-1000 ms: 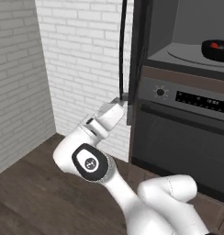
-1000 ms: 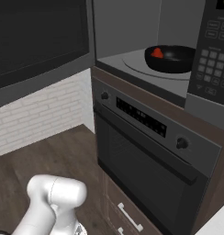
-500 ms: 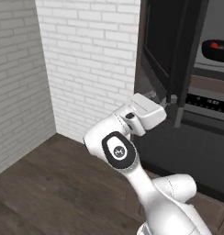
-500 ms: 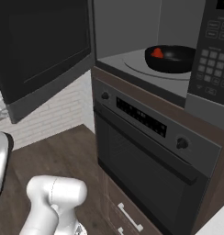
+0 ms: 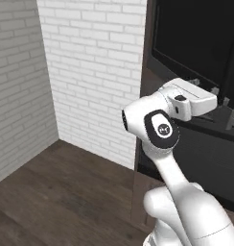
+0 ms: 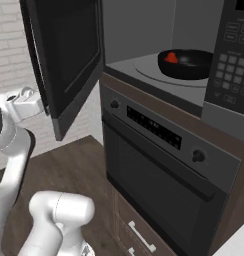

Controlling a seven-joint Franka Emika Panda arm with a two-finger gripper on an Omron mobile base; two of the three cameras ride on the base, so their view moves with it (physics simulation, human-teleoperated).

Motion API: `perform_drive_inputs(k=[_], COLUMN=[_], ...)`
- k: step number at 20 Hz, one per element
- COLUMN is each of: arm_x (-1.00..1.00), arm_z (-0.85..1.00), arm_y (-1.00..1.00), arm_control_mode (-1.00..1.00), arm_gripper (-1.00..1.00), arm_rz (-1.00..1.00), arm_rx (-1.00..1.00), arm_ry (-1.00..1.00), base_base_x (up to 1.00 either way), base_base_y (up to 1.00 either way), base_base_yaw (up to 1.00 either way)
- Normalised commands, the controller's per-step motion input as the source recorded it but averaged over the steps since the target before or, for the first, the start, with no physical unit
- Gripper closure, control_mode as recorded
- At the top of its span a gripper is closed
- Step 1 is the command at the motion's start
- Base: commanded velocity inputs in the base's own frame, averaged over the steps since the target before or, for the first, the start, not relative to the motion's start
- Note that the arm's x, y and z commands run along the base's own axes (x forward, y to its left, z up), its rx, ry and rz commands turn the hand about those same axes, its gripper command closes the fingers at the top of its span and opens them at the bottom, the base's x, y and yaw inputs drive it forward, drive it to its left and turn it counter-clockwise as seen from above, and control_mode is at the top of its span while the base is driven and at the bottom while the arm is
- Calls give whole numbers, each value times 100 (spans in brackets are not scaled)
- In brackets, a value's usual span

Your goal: Pick the bell pepper from the sink and place it in the bowl. Then pick the bowl and place it in the microwave. Then close the microwave door and press the start button.

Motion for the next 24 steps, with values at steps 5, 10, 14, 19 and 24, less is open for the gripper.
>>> perform_drive_inputs(k=[5,10,14,19,24], arm_x=[7,30,42,42,43], arm_z=[20,14,3,0,0], arm_y=[-92,-82,-67,-61,-61], arm_control_mode=[-100,-100,-100,-100,-100], arm_gripper=[-100,-100,-100,-100,-100], arm_rz=[0,4,17,19,19], arm_rx=[20,26,19,17,11], arm_ry=[-2,-1,0,0,-1], base_base_x=[0,0,0,0,0], base_base_y=[0,0,0,0,0], base_base_yaw=[0,0,0,0,0])
